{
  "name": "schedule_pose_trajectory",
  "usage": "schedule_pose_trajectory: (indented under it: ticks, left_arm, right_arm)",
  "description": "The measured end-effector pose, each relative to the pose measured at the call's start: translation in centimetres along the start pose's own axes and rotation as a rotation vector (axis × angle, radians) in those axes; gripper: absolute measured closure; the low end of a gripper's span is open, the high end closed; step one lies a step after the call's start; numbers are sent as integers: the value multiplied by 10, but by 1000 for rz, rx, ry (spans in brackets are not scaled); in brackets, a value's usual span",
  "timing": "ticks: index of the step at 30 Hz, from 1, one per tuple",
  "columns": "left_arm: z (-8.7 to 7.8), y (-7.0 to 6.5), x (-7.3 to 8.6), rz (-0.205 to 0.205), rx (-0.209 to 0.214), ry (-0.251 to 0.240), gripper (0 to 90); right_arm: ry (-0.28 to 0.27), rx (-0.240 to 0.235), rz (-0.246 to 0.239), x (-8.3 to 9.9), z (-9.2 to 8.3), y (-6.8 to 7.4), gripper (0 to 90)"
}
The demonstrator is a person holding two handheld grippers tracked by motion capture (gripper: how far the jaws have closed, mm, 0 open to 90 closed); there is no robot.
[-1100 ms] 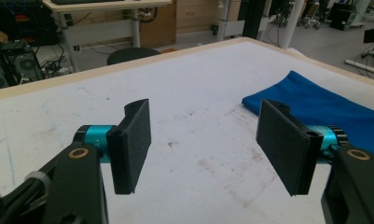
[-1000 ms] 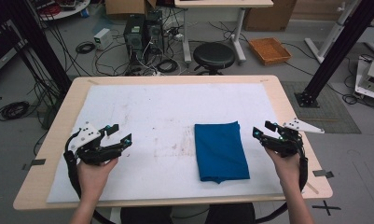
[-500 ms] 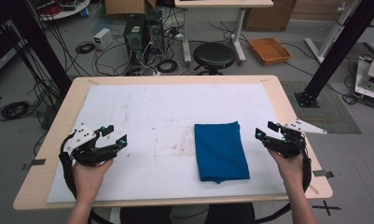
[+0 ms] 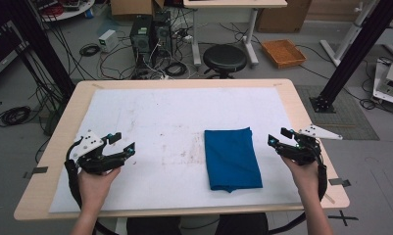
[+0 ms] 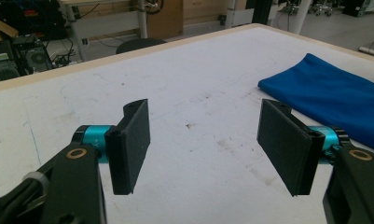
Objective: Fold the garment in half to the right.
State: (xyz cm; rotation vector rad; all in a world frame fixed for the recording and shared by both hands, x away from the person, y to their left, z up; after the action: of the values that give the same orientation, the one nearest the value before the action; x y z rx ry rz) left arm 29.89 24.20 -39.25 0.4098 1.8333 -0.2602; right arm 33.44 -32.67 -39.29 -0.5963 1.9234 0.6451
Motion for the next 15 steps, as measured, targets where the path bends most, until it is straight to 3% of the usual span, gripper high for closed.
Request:
schedule_pose_trajectory:
  ticks: [15]
  left_arm:
    - [2, -3, 0, 9, -2, 10, 346]
  right_arm:
    - [8, -2, 5, 1, 0, 1, 362]
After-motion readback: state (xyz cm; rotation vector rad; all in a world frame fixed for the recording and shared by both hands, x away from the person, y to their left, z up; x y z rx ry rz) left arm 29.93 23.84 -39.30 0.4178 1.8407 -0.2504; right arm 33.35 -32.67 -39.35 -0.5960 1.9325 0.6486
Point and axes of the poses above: each handheld gripper's, and its own axes: z roughly forward along the jaws, x roughly out of its underside, y roughly to its left, the point moved 1 cm from there along z, roughly forward along the jaws, and after that the axes turned 12 degrees about -x, right-handed, at the moved point
